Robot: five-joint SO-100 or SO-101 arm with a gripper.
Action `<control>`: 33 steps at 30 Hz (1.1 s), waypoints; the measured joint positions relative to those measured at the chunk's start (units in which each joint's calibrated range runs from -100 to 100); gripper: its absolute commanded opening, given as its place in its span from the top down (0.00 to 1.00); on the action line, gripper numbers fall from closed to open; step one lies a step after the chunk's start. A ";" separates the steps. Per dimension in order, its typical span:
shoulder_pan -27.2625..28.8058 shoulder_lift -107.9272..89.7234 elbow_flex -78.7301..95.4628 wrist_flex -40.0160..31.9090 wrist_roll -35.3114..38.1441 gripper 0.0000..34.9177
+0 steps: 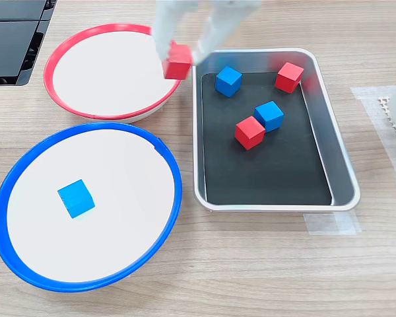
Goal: Move six blocks from tray to matching dishes
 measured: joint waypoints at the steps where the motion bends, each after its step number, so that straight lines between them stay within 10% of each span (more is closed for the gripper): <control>1: 0.80 2.47 -2.36 -1.63 -0.88 0.99; 6: 6.02 14.83 -10.07 -10.03 -3.86 0.31; 9: 5.93 15.52 -10.25 -11.42 -3.37 0.43; 11: 6.02 13.64 -8.08 -10.69 -2.83 0.82; 14: 6.11 8.53 -3.54 -7.26 -1.32 0.95; 20: 3.54 -9.12 16.15 1.14 3.66 0.95; 26: -0.18 -20.29 35.12 -0.24 0.39 0.56; 33: -5.40 -19.52 40.65 -4.65 -0.49 0.46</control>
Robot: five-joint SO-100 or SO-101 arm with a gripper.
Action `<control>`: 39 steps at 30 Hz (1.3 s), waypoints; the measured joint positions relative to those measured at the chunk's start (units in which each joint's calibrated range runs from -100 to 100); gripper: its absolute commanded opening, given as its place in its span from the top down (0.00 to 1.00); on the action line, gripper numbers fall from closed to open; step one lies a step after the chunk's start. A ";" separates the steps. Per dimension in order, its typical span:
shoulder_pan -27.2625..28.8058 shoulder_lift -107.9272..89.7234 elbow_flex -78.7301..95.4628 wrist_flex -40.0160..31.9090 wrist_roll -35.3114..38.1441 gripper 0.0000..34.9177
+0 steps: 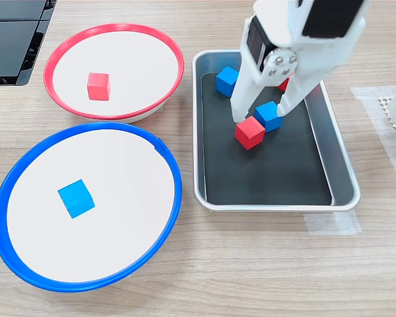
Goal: Move six blocks from tray to matching dishes
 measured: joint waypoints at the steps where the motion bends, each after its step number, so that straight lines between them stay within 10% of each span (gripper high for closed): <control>1: -0.71 0.60 0.00 -0.57 0.39 0.46; 18: 0.27 12.28 -1.91 -4.49 10.16 0.51; 20: 0.62 13.13 -3.54 -4.16 10.84 0.58; 23: 1.95 13.98 -5.54 -4.08 11.62 0.98; 39: 8.23 23.02 -45.28 8.48 0.10 0.99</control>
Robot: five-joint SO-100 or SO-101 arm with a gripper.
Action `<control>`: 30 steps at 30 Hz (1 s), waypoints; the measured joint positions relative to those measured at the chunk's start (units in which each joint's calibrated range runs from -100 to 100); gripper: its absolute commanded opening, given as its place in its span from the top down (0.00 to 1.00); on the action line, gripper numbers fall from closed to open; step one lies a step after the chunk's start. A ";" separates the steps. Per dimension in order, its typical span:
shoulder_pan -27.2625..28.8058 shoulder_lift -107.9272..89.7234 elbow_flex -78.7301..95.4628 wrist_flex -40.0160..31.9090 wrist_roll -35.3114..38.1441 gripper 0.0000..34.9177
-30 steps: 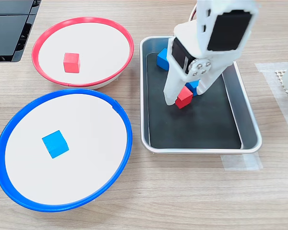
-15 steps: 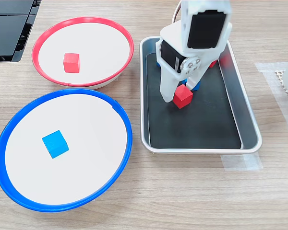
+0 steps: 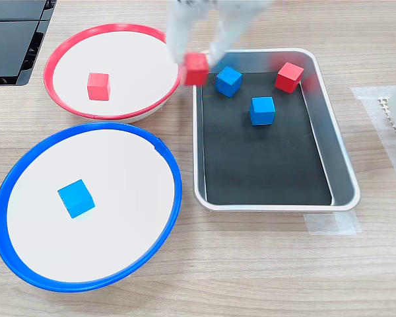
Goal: Move six blocks from tray to matching dishes
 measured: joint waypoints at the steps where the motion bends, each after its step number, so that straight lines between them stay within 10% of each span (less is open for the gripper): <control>1: 0.62 1.45 -2.00 -1.06 -0.83 0.99; 4: 4.07 9.29 -10.07 -6.44 -3.32 0.90; 7: 4.34 13.30 -11.16 -10.36 -2.44 0.36; 8: 4.34 13.73 -11.07 -11.17 -2.05 0.32; 11: 4.87 14.15 -9.07 -13.54 0.39 0.50; 14: 4.87 10.91 -5.81 -11.99 0.88 0.96; 22: 5.13 -11.51 19.87 -2.04 4.15 0.96; 25: 6.28 -18.84 33.30 -4.00 4.25 0.68; 30: 5.84 -22.85 45.10 -7.67 3.08 0.56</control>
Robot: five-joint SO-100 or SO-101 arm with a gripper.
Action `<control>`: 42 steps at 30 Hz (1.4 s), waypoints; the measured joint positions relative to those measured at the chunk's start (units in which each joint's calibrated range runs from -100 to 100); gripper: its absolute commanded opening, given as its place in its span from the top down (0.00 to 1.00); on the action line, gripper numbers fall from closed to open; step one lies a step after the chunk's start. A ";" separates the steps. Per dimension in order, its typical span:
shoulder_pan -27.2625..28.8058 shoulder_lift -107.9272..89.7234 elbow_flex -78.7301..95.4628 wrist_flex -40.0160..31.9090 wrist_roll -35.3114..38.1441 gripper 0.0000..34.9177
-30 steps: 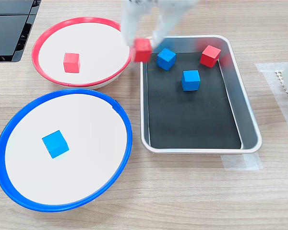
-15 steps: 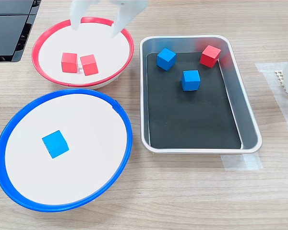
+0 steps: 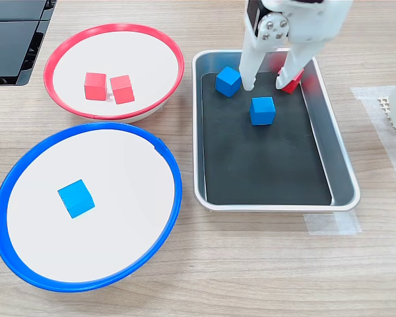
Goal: Move six blocks from tray to matching dishes
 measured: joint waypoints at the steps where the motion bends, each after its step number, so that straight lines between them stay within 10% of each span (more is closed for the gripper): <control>1: 0.09 0.00 0.82 -0.24 -0.20 0.57; 10: -2.12 1.53 5.35 -6.85 -0.78 0.74; 13: -2.92 4.35 5.63 -9.22 -0.39 0.99; 21: -4.34 5.88 -0.18 -6.93 0.59 0.99; 26: -12.48 10.83 -22.60 2.94 -4.79 0.99; 32: -21.68 25.66 -45.19 -1.55 -12.89 0.99; 33: -22.83 28.22 -47.01 -3.02 -13.48 0.98; 38: -25.66 36.91 -48.55 -12.23 -13.97 0.25; 41: -26.64 37.00 -47.82 -12.32 -13.38 0.47; 42: -26.37 35.81 -46.37 -10.36 -12.89 0.75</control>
